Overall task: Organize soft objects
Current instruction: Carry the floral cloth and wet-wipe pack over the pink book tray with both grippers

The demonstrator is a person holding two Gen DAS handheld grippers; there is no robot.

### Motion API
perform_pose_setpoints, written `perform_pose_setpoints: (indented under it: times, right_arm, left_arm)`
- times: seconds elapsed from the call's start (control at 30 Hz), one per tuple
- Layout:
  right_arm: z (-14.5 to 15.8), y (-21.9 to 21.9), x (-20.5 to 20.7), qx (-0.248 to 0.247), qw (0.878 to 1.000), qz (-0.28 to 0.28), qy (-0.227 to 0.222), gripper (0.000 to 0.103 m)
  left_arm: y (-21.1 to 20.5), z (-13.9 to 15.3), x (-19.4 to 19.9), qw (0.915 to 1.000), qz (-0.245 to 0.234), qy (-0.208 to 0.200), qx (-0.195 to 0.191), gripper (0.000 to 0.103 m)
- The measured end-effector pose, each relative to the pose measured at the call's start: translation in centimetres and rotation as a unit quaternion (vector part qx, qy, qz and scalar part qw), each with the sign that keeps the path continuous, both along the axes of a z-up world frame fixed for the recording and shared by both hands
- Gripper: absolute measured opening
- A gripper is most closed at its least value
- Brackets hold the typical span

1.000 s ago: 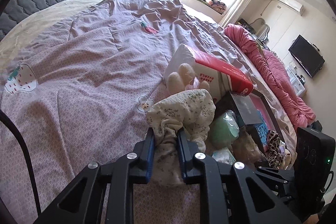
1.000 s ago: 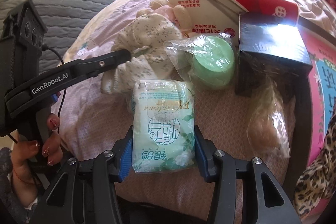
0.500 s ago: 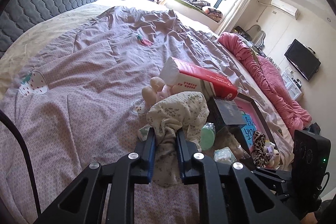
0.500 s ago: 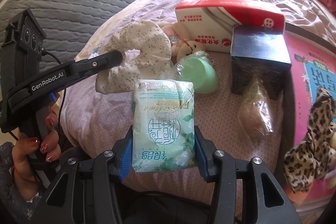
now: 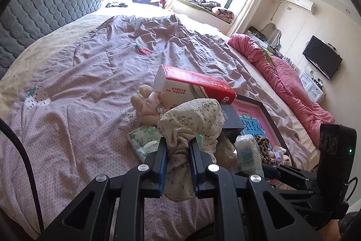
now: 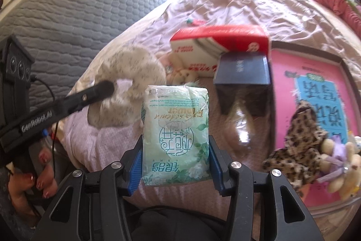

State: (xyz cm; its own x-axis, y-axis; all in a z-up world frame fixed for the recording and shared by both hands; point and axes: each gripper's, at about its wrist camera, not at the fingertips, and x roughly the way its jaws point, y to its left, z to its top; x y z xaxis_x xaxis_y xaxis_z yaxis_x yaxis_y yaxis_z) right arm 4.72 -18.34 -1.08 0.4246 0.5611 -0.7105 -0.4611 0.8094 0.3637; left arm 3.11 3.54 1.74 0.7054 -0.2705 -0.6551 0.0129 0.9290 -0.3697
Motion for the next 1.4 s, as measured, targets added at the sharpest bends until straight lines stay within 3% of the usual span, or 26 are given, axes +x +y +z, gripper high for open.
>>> perform_pose_setpoints:
  times: [0.2, 0.57, 0.93, 1.4]
  right_arm:
    - [1.5, -1.5, -0.5, -0.023, 0.999, -0.019, -0.037, 0.052]
    - [3.1, -5.1, -0.7, -0.012, 0.997, -0.053, -0.062, 0.052]
    - [4.1, -11.2, -0.4, 0.03, 0.991, -0.117, -0.061, 0.052]
    - [2.8, -20.3, 0.0, 0.061, 0.971, -0.226, -0.041, 0.052]
  left_arm:
    - [-1.9, 1.4, -1.1, 0.9999, -0.012, -0.002, 0.004, 0.018]
    - [-4.8, 3.7, -2.0, 0.9993, -0.029, -0.014, 0.02, 0.018]
    - [-9.2, 4.6, -1.5, 0.9966, -0.07, -0.019, 0.04, 0.018]
    - [-15.3, 4.4, 0.0, 0.9904, -0.132, -0.014, 0.038, 0.018]
